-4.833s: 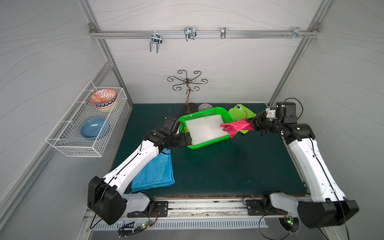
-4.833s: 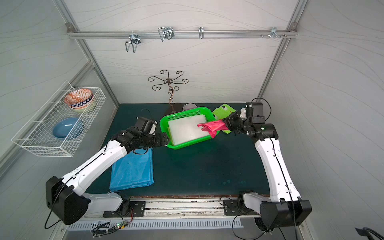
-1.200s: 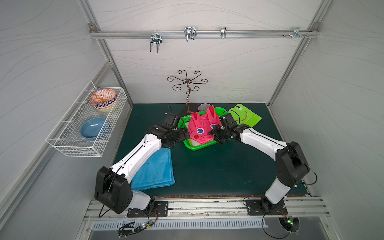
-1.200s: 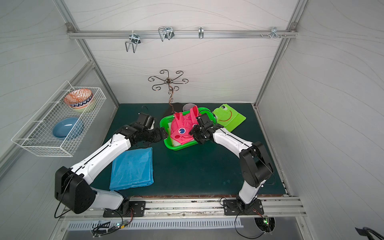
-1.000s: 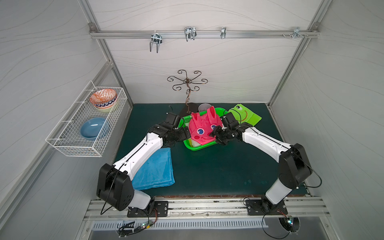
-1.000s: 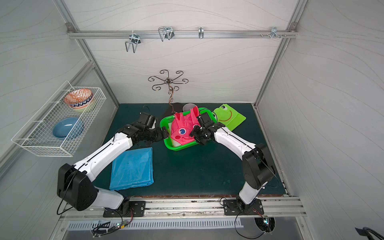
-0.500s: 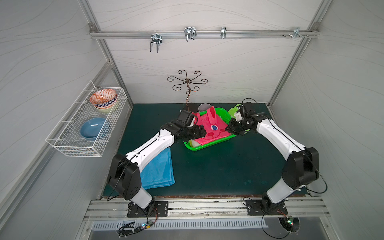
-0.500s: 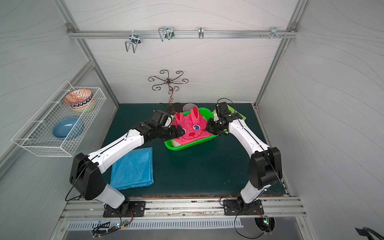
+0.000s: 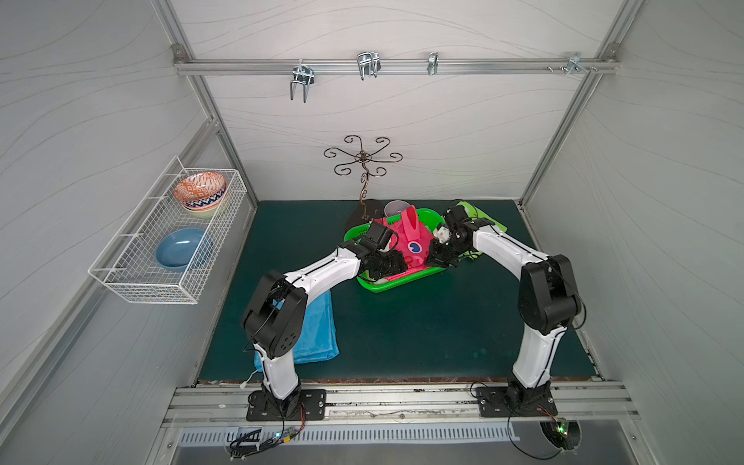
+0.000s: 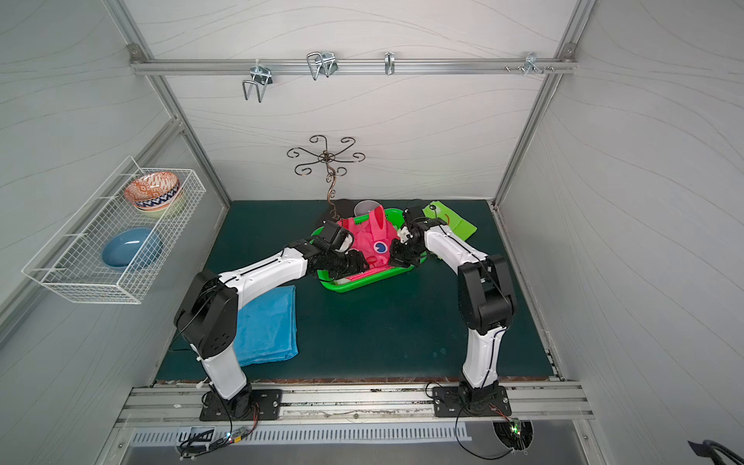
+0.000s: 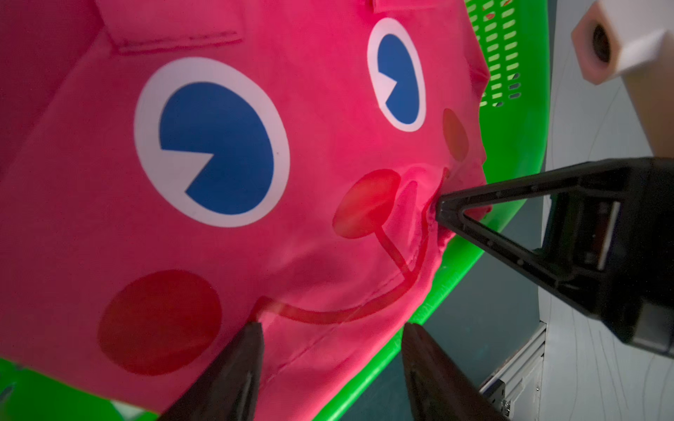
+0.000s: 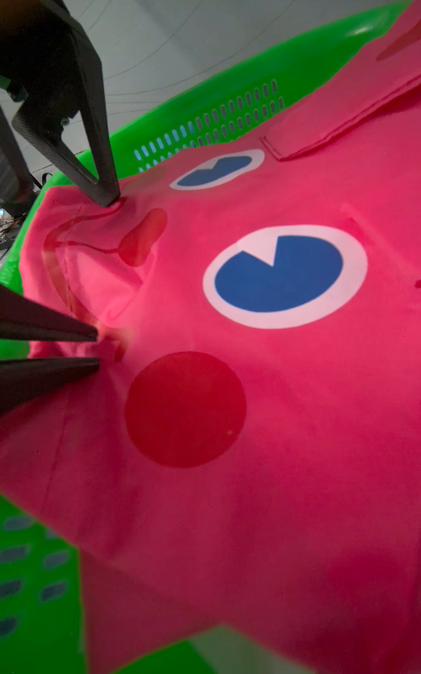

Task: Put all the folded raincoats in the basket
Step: Place the raincoat in the basket.

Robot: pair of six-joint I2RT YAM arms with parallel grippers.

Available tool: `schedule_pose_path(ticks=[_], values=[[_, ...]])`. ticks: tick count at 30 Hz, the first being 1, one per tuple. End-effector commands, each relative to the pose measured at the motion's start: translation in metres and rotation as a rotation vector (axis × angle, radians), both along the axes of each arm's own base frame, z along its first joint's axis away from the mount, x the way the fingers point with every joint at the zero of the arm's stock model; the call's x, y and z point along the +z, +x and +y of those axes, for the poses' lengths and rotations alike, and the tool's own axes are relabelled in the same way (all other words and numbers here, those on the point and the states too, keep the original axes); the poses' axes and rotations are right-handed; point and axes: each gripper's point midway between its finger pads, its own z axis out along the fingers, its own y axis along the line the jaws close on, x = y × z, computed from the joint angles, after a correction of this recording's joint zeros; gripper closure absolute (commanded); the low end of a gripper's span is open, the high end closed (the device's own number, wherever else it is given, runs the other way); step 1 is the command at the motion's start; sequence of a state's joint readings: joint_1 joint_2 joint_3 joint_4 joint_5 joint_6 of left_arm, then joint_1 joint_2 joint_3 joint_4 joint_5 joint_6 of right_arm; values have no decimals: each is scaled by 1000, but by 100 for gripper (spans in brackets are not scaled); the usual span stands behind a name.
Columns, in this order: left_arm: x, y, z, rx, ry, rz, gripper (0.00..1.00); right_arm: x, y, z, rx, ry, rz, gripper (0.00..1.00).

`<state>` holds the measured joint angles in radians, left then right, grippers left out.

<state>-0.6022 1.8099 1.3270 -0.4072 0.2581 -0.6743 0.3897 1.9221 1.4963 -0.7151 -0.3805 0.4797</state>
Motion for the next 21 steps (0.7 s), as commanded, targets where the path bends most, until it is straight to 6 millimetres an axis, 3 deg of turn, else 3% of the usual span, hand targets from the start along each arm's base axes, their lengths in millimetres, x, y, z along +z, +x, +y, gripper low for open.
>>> schedule_pose_path(ticks=[1, 10, 14, 17, 21], values=[[-17, 1, 8, 19, 23, 29, 35, -6, -2, 6, 21, 11, 31, 86], [-37, -3, 51, 42, 209, 35, 34, -12, 8, -20, -17, -79, -14, 86], [-36, -7, 57, 50, 215, 56, 34, -15, 11, -26, -33, -75, -16, 87], [-9, -10, 55, 44, 174, 28, 32, -3, 11, -22, -33, -43, -39, 85], [48, -13, 60, 39, 122, -82, 28, 34, 9, -11, -33, 48, -113, 81]])
